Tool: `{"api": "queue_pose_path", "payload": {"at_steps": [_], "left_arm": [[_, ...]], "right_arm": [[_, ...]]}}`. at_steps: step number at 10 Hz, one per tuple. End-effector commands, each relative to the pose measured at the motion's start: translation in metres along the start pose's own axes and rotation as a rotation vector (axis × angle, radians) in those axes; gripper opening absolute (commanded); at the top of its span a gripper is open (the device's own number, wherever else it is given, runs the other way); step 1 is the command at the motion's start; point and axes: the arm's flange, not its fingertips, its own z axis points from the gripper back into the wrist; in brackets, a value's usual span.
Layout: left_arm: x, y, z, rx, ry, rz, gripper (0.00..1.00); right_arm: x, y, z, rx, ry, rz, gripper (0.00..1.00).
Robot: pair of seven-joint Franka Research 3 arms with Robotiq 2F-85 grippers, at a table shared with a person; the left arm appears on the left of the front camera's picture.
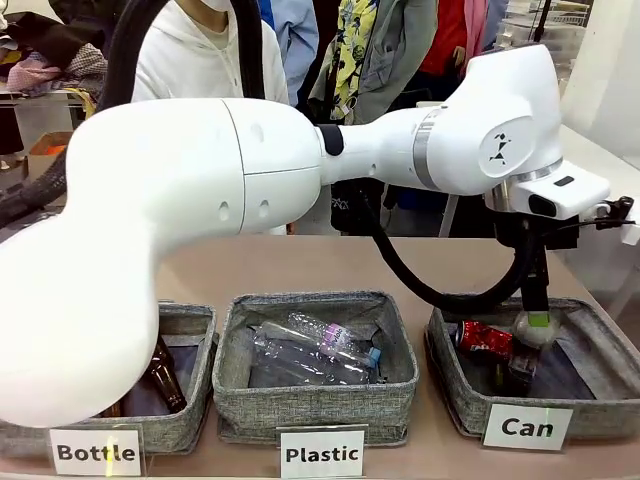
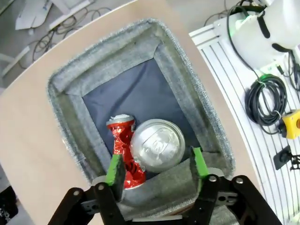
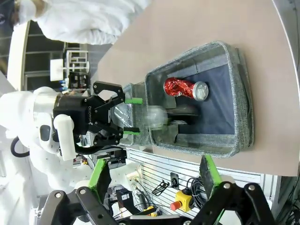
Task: Sort the can waste into the basket.
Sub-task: Pick up the can waste from the table and place it in the right Fabric basket.
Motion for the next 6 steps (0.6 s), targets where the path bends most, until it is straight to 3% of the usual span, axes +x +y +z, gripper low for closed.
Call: {"api": "queue_pose_path", "payload": {"at_steps": [1,6], "left_arm": [[0.011,0.013,0.006,0.026,0.022,0.015,1.00],[-0.003,-0.001,0.030,0.009,0.025,0.042,1.00]], "right_arm": [[0.002,0.004,0.001,0.001,0.010,0.003,1.00],[0.002,0.004,0.001,0.001,0.010,0.003,1.00]]}}
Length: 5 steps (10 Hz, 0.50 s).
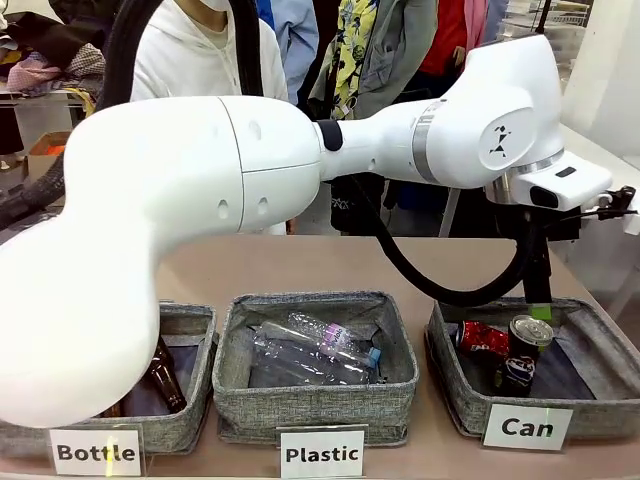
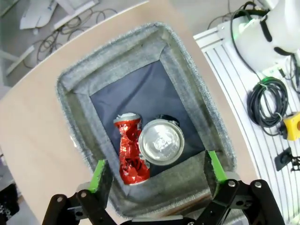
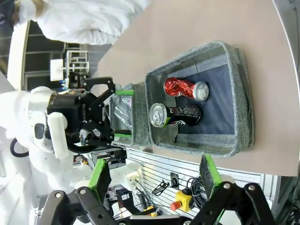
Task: Sort the can waste into the basket.
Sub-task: Pick up the can waste from the table and place it in the right Fabric basket.
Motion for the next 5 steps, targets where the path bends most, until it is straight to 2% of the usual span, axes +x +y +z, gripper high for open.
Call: {"api": "queue_pose_path", "payload": {"at_steps": [1,3,5], "left_arm": [[-0.013,-0.015,0.031,-0.026,0.033,0.027,1.00],[-0.053,-0.034,0.079,0.006,-0.030,0.074,1.00],[-0.116,-0.057,0.142,0.014,-0.140,0.267,1.00]], "right_arm": [[0.000,0.000,0.000,0.000,0.000,0.000,1.00],[0.021,0.019,-0.022,-0.005,0.041,0.050,1.00],[0.049,0.049,-0.060,0.017,0.081,0.121,1.00]]}}
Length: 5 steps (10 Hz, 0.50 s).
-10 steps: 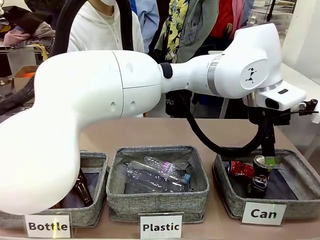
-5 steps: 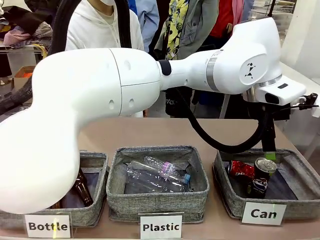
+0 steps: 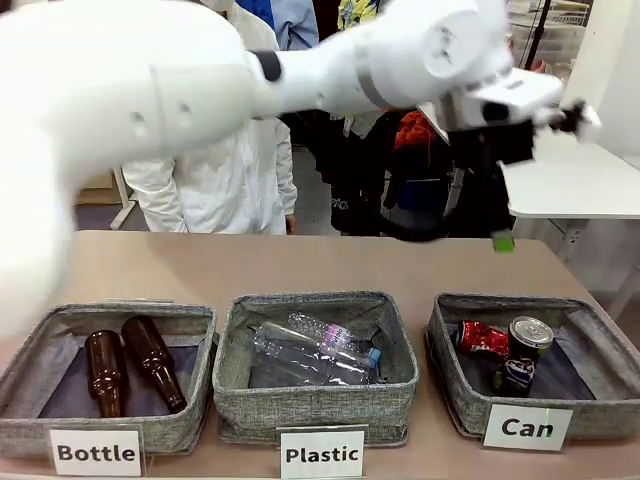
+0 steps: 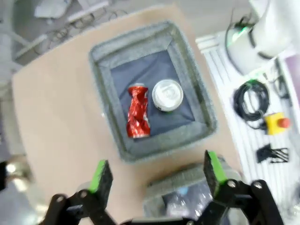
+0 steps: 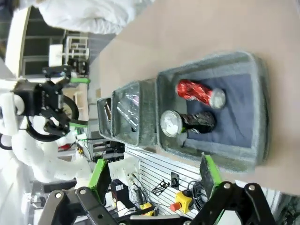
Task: Sort the can waste into the basket.
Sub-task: Pick up the can waste from the table and place it in the right Fabric basket.
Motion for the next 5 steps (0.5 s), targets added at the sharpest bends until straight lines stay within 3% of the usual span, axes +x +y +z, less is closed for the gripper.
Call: {"api": "queue_pose_path", "payload": {"at_steps": [1,3,5], "left_arm": [[-0.093,-0.065,0.049,-0.007,-0.130,0.226,1.00],[-0.157,-0.094,0.100,-0.043,-0.220,0.358,1.00],[-0.235,-0.134,0.145,0.044,-0.373,0.560,1.00]], "right_arm": [[0.039,0.025,-0.034,0.015,0.015,0.080,1.00],[0.068,0.064,-0.099,0.041,0.070,0.173,1.00],[0.081,0.094,-0.165,0.040,0.171,0.207,1.00]]}}
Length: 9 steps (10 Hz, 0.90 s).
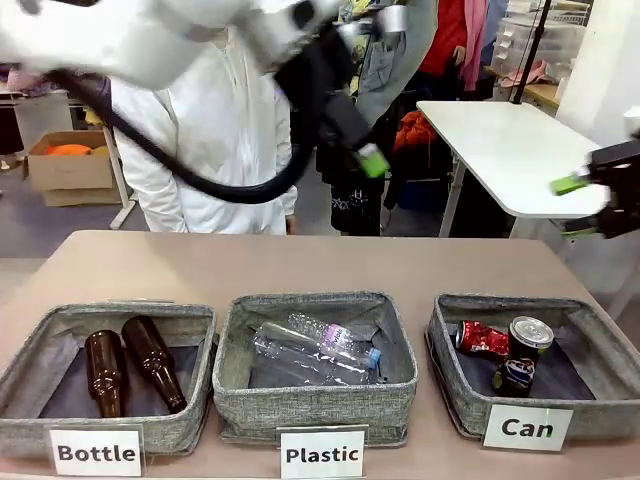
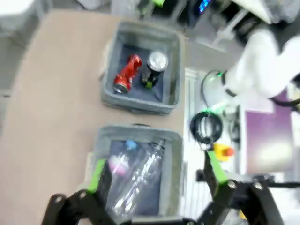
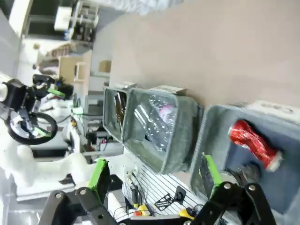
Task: Sort the can waste into the basket.
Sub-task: Pick up the can waste from the table and place it in the right Fabric basket.
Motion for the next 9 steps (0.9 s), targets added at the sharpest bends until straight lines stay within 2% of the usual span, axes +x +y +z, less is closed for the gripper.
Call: {"api": "queue_pose_path", "payload": {"at_steps": [1,2,3,5,6,8,9], "left_arm": [[-0.117,-0.032,0.048,0.081,-0.186,0.174,1.00],[-0.170,-0.027,0.080,0.095,-0.318,0.312,1.00],[-0.213,-0.024,0.098,0.057,-0.413,0.415,1.00],[-0.291,-0.008,0.112,-0.061,-0.599,0.536,1.00],[-0.321,0.007,0.113,-0.100,-0.672,0.598,1.00],[-0.366,0.035,0.109,-0.165,-0.831,0.737,1.00],[-0.370,0.046,0.112,-0.227,-0.856,0.685,1.00]], "right_arm": [[0.028,0.006,-0.042,0.041,0.056,0.018,1.00],[0.037,0.014,-0.071,0.082,0.070,0.000,1.00],[0.040,0.020,-0.087,0.146,0.069,-0.026,1.00],[0.044,0.024,-0.095,0.309,0.104,-0.134,1.00],[0.046,0.021,-0.092,0.361,0.129,-0.190,1.00],[0.047,0.009,-0.084,0.330,0.118,-0.218,1.00],[0.049,0.005,-0.083,0.315,0.094,-0.236,1.00]]}}
